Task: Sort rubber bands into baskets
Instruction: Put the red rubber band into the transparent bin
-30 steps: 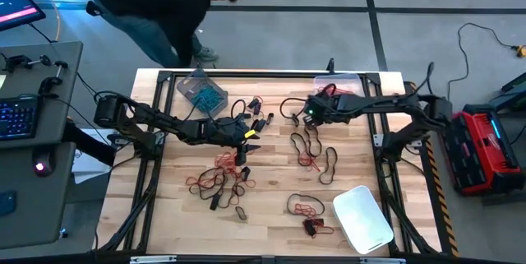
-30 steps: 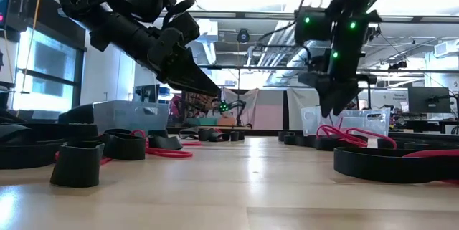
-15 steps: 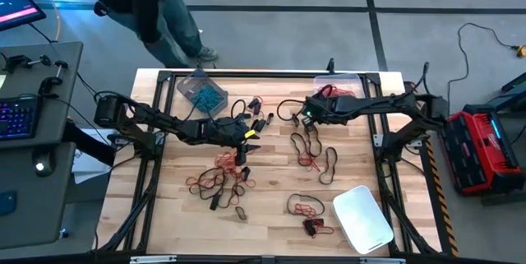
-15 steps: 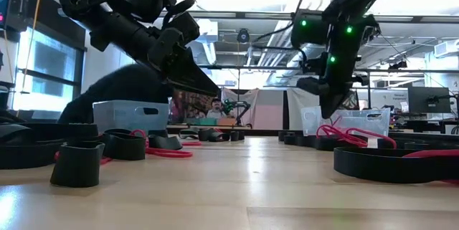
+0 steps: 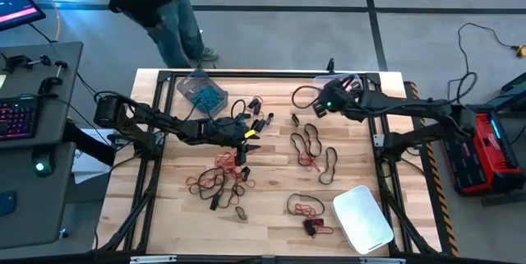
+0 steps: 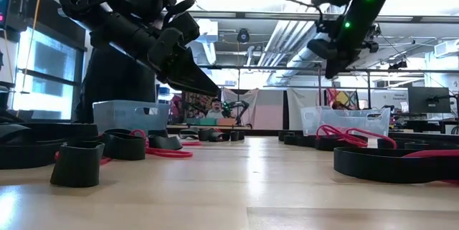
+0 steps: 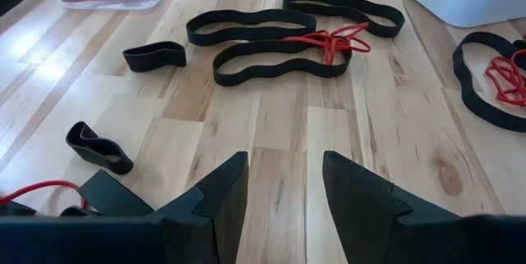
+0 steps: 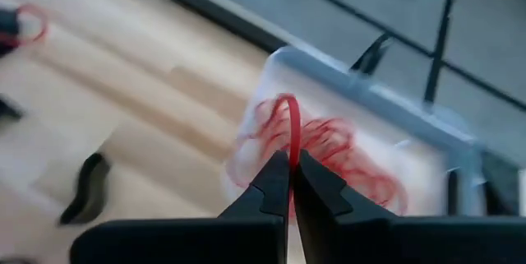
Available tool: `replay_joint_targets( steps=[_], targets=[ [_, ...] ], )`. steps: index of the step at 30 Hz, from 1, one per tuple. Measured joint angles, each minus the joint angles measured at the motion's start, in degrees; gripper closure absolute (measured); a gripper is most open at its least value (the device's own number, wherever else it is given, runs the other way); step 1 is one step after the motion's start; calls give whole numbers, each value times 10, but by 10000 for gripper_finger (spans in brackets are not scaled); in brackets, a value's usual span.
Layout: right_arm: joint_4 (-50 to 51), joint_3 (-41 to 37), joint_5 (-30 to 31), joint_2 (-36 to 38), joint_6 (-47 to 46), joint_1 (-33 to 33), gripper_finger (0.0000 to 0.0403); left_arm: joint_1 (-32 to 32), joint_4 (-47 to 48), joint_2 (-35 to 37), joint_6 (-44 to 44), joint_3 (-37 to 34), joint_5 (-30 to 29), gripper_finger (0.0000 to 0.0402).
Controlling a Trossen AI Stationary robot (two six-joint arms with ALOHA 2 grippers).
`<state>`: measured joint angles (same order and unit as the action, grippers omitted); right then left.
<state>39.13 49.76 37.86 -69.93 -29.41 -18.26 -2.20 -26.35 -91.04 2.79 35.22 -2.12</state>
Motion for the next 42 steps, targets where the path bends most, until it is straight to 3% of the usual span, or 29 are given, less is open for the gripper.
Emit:
replay_joint_targets(
  steps=[13, 30, 36, 42],
  targets=[
    [2, 0, 33, 12, 105, -114, 403, 0, 0, 0, 0, 0, 0, 250],
    [7, 0, -97, -97, 186, -189, 399, 0, 2, 0, 0, 0, 0, 250],
    [9, 0, -127, -109, 207, -194, 350, 0, 1, 0, 0, 0, 0, 250],
    [21, 7, -106, -109, 207, -193, 289, 0, 1, 0, 0, 0, 0, 250]
  ],
)
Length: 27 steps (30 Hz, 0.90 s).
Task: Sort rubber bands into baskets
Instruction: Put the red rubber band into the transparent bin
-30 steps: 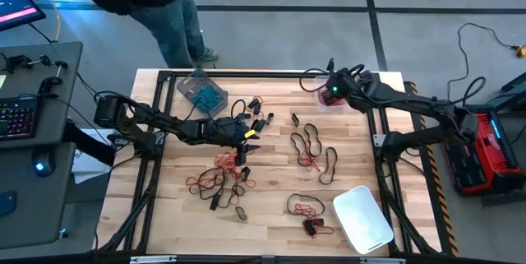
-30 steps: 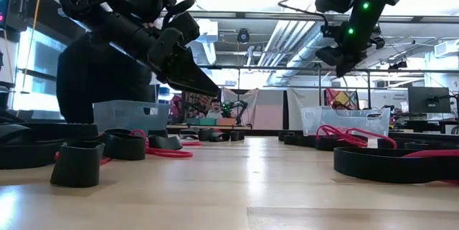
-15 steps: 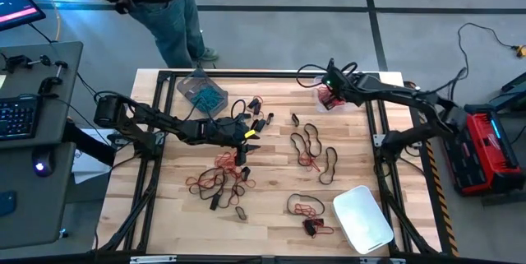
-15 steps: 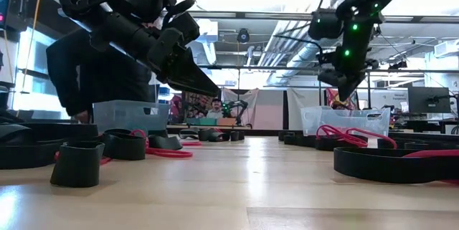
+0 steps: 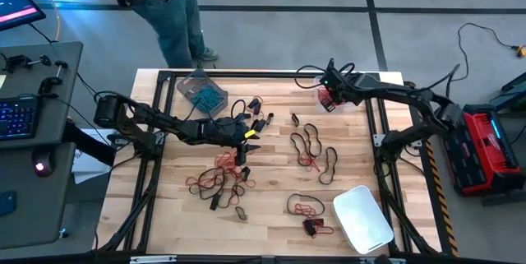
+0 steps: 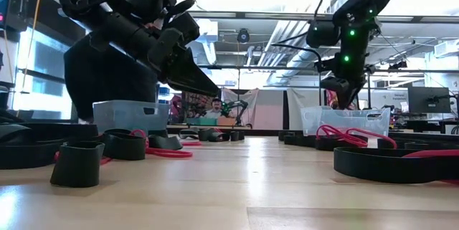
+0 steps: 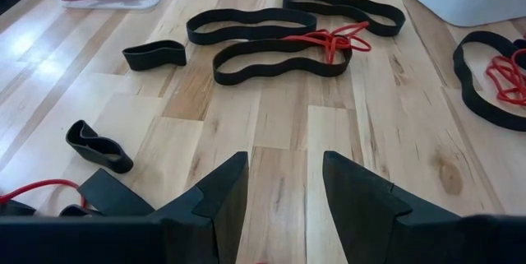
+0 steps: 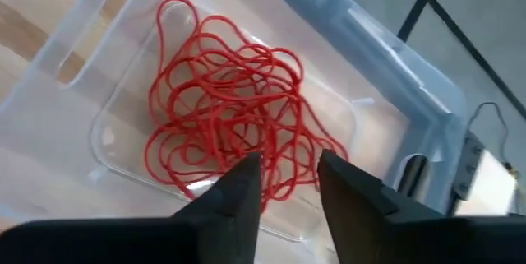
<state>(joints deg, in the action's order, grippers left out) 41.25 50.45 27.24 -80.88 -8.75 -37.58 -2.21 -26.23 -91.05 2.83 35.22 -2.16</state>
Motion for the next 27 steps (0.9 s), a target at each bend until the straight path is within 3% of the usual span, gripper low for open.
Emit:
replay_joint_targets(
  steps=[4, 11, 22, 27],
  targets=[
    [18, 13, 32, 17, -2, 25, 294, 0, 2, 3, 0, 0, -12, 250],
    [5, 6, 37, 108, -4, 104, 395, 2, 68, 49, 0, 0, -13, 255],
    [-128, -81, 29, 180, -61, 268, 401, 56, 276, 124, 10, 0, -1, 314],
    [-132, -99, 92, 173, -124, 356, 402, 71, 307, 111, 74, 0, -63, 318]
  ],
)
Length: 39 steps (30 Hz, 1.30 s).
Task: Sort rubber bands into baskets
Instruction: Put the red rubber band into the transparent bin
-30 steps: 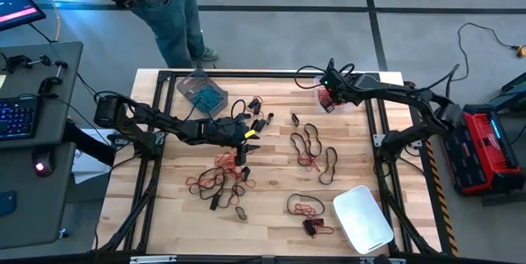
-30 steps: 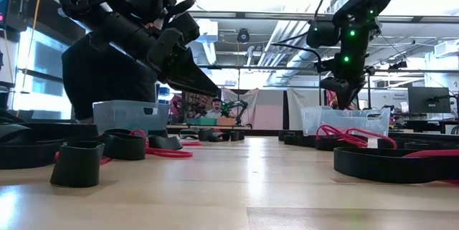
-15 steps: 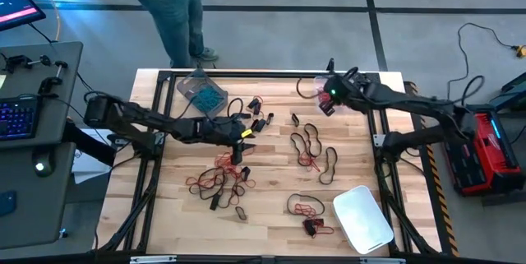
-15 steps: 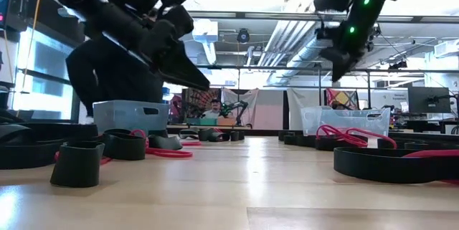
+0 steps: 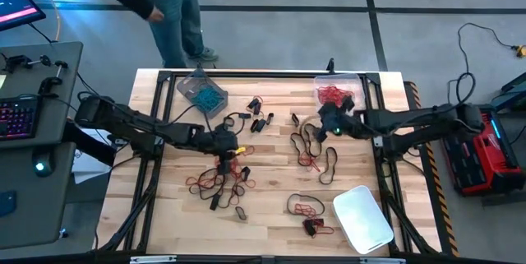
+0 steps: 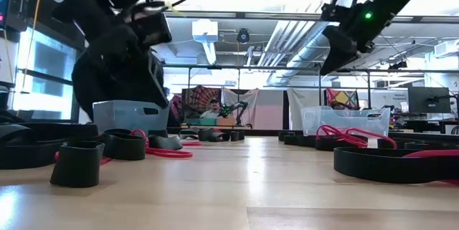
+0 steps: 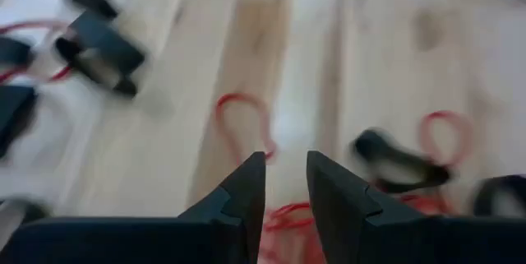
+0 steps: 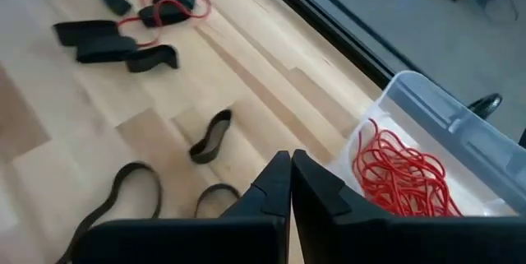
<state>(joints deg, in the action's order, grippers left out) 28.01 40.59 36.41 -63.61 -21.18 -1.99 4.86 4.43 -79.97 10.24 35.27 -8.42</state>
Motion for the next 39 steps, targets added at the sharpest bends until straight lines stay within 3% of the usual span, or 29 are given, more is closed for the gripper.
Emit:
replay_joint_targets(
  steps=[8, 17, 32, 39],
  targets=[
    [-18, -2, 59, -2, -45, 97, 403, -6, 2, -19, 2, 0, -30, 276],
    [-31, -2, 87, -2, -60, 140, 403, -12, -12, -51, -24, 18, -27, 250],
    [-52, -2, 98, -3, -56, 143, 403, -20, 83, -161, -76, 95, -27, 256],
    [-56, -2, 95, -2, -56, 143, 403, -19, 83, -168, -96, 97, -19, 313]
  ],
)
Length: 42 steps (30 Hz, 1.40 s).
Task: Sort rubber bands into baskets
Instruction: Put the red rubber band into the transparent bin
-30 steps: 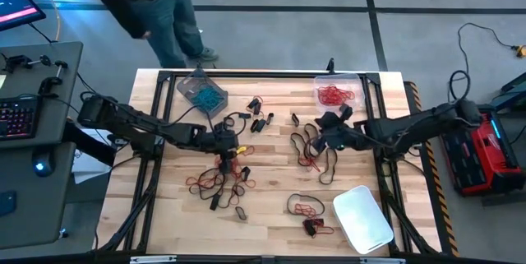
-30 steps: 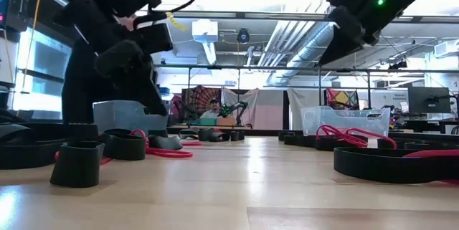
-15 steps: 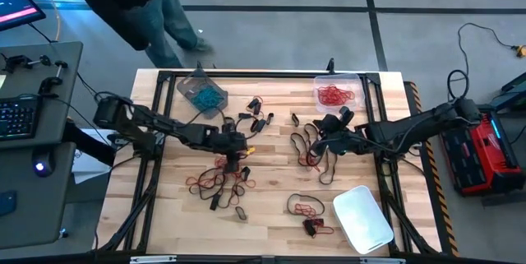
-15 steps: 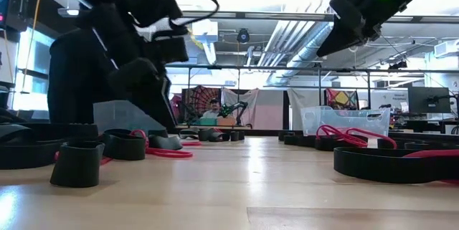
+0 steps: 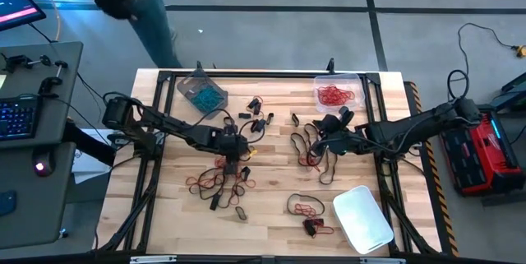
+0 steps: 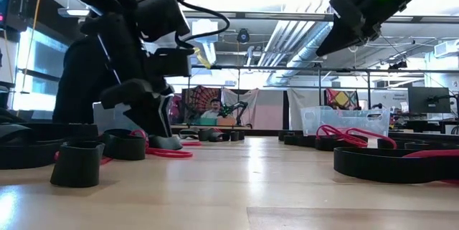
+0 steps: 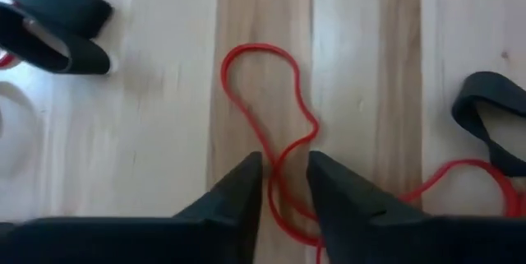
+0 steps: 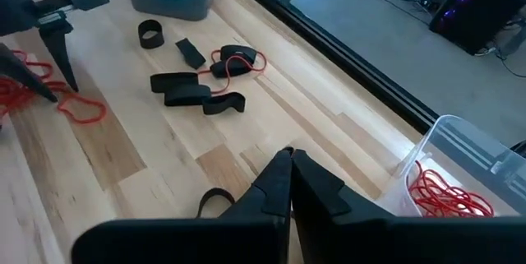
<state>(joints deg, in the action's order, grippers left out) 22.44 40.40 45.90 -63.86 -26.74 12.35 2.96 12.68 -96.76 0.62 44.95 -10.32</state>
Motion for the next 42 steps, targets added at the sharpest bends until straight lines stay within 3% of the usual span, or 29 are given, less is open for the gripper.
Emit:
replay_joint_targets(
  steps=[4, 6, 9, 15, 19, 28, 35, 42],
  targets=[
    [-6, 0, -52, 0, 16, 1, 403, 0, 0, 8, -19, -2, 3, 383],
    [-12, 0, -87, 0, 17, 1, 403, -1, 1, 12, -24, -2, -15, 394],
    [-30, 0, -131, -8, 34, 1, 403, -1, 3, 20, -24, 2, -24, 396],
    [-121, 0, -149, -72, 83, 5, 386, 0, -10, 42, -21, 17, -29, 401],
    [-197, 0, -157, -136, 116, 6, 341, 0, -12, 62, 6, 28, -58, 401],
    [-444, 0, -164, -281, 254, 6, 247, 14, -41, 66, 24, 55, -56, 401],
    [-586, 0, -171, -342, 328, 6, 246, 26, -74, 66, 23, 63, -55, 401],
    [-600, 0, -180, -345, 329, -1, 269, 29, -101, 66, 23, 63, -45, 401]
  ],
)
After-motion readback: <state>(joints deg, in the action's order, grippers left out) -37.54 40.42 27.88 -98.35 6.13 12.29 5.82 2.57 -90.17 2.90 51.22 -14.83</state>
